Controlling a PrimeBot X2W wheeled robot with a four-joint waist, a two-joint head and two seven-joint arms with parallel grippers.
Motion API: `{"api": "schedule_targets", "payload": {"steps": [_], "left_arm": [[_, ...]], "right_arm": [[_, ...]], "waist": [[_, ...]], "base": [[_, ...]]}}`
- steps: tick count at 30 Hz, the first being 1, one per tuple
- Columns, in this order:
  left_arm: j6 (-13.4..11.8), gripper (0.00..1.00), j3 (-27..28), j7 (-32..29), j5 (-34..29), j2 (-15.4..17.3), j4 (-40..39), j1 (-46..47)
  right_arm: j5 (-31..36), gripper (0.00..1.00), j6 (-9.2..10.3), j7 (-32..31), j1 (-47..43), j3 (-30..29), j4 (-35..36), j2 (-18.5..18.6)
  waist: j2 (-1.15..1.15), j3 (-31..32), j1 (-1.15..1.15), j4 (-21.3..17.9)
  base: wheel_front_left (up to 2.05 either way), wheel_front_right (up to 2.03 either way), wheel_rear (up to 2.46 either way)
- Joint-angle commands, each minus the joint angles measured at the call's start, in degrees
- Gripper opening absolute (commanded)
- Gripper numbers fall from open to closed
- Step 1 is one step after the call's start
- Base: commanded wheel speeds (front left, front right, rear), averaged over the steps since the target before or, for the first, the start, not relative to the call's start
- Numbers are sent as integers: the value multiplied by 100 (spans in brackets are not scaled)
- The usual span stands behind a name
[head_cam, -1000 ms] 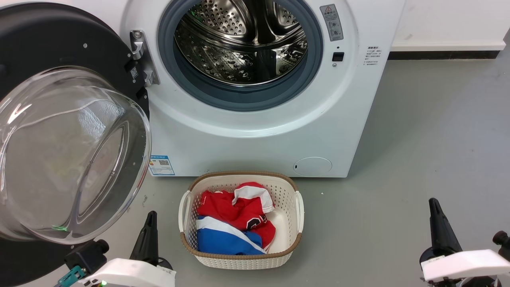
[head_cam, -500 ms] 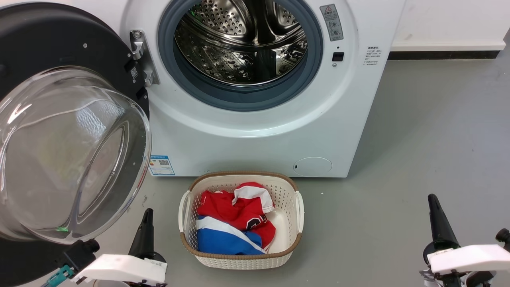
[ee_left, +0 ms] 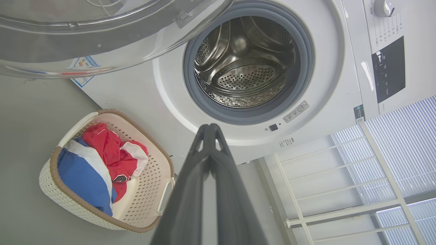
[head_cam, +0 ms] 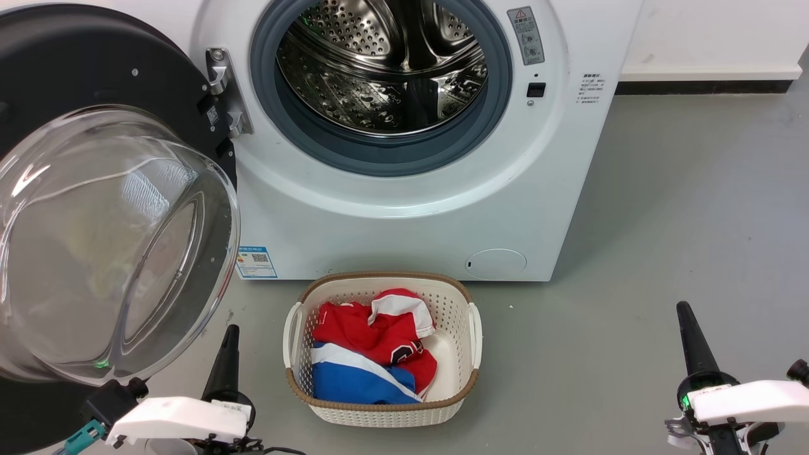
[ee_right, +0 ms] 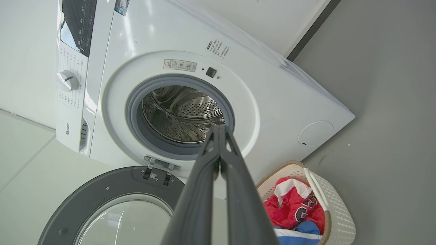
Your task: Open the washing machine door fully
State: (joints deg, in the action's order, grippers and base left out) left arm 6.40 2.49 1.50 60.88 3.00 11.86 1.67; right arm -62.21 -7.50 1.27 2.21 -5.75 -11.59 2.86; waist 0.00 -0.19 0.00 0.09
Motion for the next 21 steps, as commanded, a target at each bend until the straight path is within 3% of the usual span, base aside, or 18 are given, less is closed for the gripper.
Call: {"api": "schedule_targets", "payload": {"steps": [1,21], "left_arm": [[24,0,35,-35,106,13,-29,154],[67,0,175,-332,1270,9,64,288]], "right_arm": [[-107,0,0,-25,108,-12,25,3],[-1222,0,0,-321,241,-39,-76,3]], "waist": [[0,0,0,0],[0,1,0,-3]], "base": [[0,0,0],[0,0,0]]}}
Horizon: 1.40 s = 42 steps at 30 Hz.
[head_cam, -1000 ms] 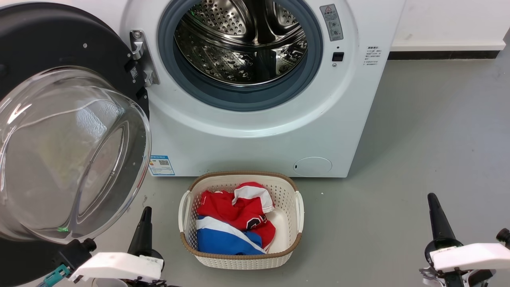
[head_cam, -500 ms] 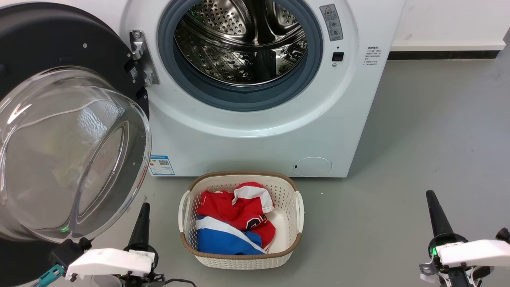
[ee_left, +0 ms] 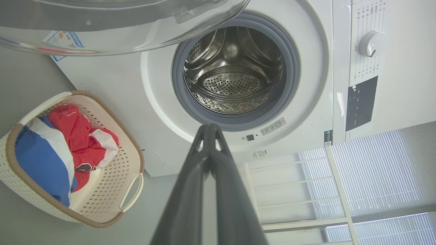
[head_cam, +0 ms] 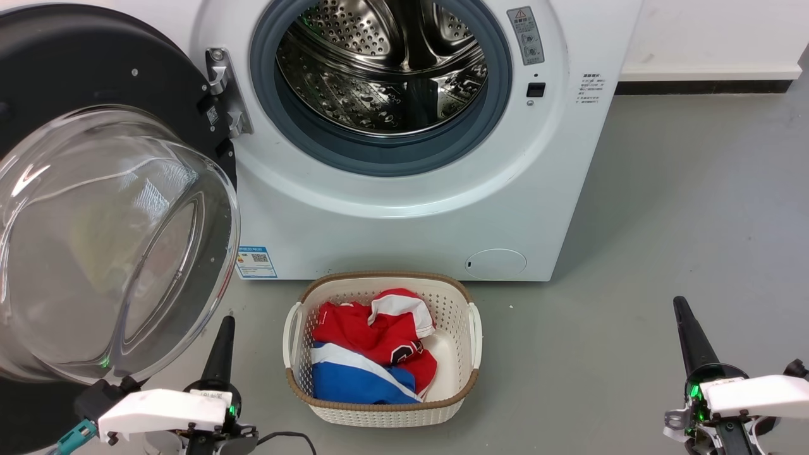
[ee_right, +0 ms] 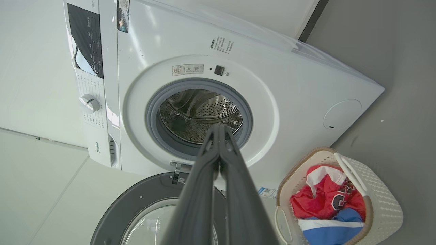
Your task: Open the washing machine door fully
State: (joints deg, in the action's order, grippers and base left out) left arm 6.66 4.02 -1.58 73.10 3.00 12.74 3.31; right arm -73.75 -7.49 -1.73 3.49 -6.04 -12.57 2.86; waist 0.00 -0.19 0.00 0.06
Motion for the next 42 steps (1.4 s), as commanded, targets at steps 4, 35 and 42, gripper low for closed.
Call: {"api": "schedule_targets", "payload": {"steps": [4,35,42], "left_arm": [[41,0,50,-76,260,8,-4,140],[83,0,223,-434,1678,0,116,308],[92,0,262,-505,1956,-2,141,322]], "right_arm": [[-264,0,-1,-74,141,-15,4,2],[-1622,0,0,-433,271,-47,-129,2],[-1889,0,0,-497,308,-53,-152,2]], "waist": [[0,0,0,0],[0,1,0,-5],[0,1,0,-6]], "base": [[0,0,0],[0,0,0],[0,0,0]]}}
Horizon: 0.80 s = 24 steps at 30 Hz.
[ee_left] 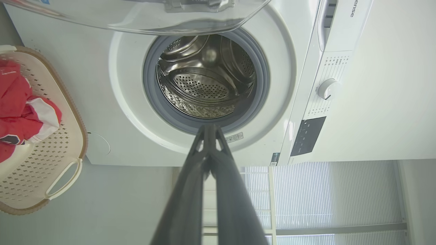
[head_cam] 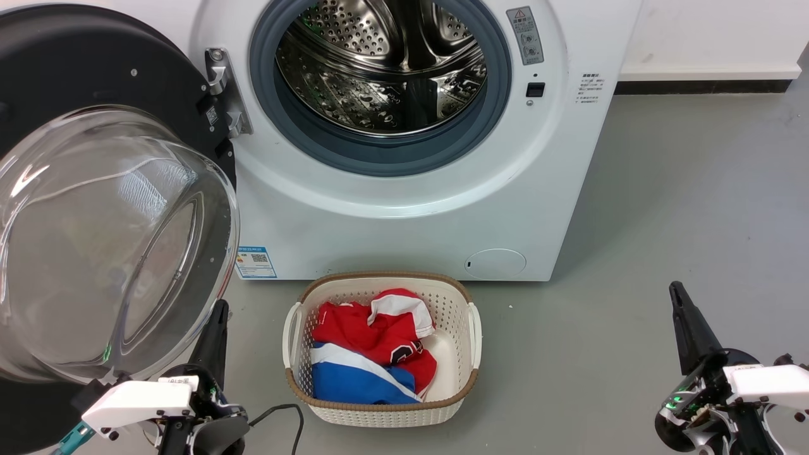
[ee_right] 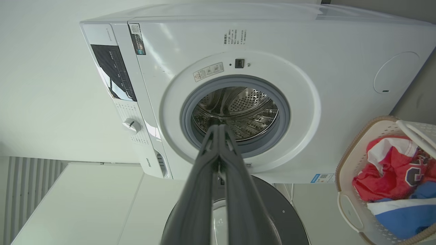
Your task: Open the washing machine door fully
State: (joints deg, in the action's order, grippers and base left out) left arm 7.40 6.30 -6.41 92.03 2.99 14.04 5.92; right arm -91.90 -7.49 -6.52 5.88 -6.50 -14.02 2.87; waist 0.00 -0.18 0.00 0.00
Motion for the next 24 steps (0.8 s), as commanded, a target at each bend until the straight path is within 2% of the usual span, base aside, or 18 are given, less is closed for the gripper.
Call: {"api": "schedule_targets", "payload": {"steps": [1,24], "left_arm": [[20,0,33,-25,61,-1,10,63],[20,0,34,-29,43,-7,8,56]], "right_arm": [[-70,0,0,-19,66,-7,-9,0],[-63,0,0,-16,65,-5,-7,0]], "waist": [[0,0,0,0],[0,0,0,0]], "base": [[0,0,0],[0,0,0]]}}
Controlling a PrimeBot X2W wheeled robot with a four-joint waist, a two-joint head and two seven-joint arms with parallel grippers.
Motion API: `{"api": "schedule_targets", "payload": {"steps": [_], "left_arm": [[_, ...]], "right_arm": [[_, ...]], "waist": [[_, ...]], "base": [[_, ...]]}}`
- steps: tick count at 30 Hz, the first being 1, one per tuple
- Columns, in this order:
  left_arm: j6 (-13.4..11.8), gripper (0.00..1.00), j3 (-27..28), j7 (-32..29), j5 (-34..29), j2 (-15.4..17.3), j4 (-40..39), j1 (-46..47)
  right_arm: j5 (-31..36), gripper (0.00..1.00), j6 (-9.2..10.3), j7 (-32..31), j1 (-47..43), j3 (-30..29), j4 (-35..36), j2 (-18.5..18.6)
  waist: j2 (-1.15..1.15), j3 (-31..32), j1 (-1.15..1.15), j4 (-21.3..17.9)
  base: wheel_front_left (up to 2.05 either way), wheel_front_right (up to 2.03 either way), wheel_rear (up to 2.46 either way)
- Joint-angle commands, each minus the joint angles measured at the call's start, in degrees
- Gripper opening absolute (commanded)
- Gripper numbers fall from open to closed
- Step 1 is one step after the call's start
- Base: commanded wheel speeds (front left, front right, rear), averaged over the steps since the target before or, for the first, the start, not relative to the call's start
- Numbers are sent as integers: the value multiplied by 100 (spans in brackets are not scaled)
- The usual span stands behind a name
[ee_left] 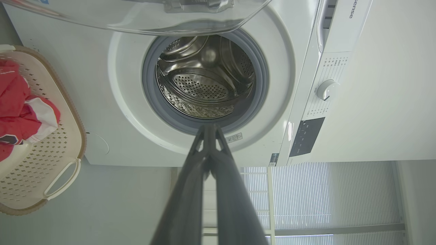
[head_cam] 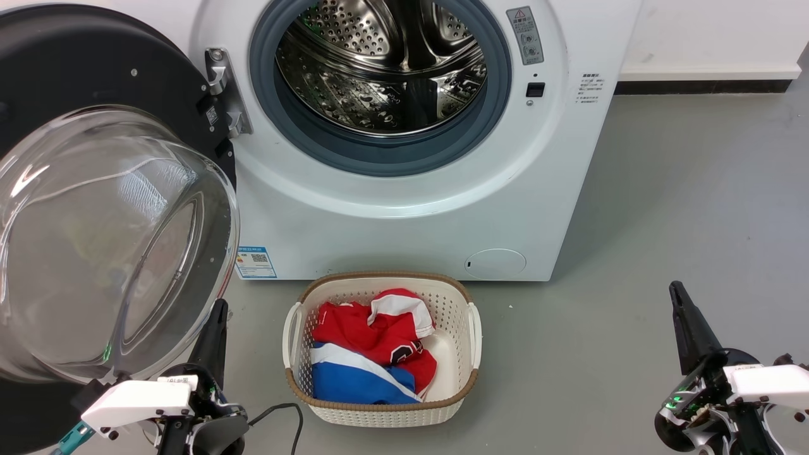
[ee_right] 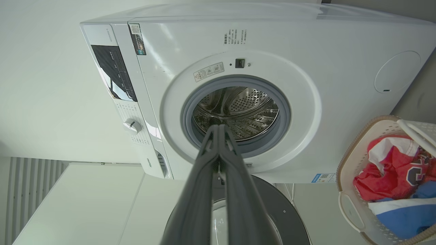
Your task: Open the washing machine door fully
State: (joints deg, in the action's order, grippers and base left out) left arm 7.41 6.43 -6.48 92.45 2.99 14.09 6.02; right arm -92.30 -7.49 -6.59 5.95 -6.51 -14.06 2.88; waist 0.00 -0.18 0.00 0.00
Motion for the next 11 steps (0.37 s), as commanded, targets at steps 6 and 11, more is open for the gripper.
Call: {"api": "schedule_targets", "payload": {"steps": [6,11], "left_arm": [[18,0,22,-24,0,-8,2,46],[18,0,23,-25,-2,-8,2,46]], "right_arm": [[-22,0,0,-9,57,-4,-3,-1],[-22,0,0,-9,57,-4,-3,-1]], "waist": [[0,0,0,0],[0,0,0,0]], "base": [[0,0,0],[0,0,0]]}}
